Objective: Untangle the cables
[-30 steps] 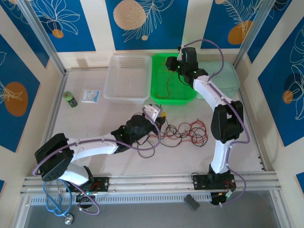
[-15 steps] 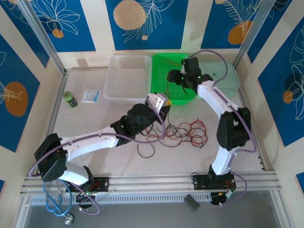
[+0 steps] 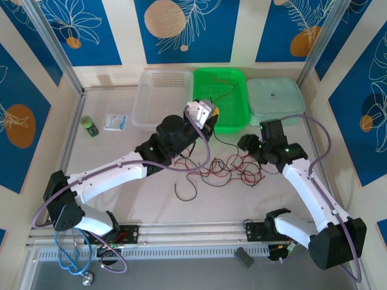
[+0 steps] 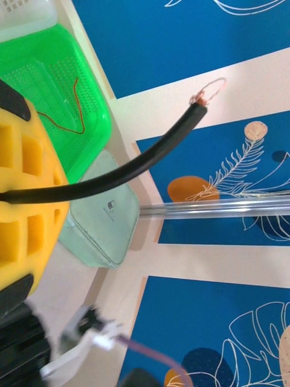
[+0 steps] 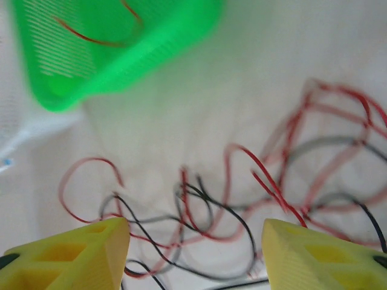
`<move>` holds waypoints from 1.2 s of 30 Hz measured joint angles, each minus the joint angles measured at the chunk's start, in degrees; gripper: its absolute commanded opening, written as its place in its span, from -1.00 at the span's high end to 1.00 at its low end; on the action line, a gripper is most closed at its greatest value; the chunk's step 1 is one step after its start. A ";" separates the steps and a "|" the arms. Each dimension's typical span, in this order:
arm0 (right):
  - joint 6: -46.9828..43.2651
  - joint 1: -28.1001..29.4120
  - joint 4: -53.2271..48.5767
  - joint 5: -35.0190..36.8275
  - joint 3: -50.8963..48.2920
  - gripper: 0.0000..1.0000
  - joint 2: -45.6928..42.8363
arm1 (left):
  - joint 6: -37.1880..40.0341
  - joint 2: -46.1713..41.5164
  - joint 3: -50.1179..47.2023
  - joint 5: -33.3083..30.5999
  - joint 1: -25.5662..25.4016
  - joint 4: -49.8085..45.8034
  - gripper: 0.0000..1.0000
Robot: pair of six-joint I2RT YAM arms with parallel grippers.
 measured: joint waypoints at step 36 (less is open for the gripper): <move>6.60 -2.25 8.44 -5.75 -11.34 0.09 10.03 | 7.58 -0.44 15.82 -0.35 12.72 -9.77 1.00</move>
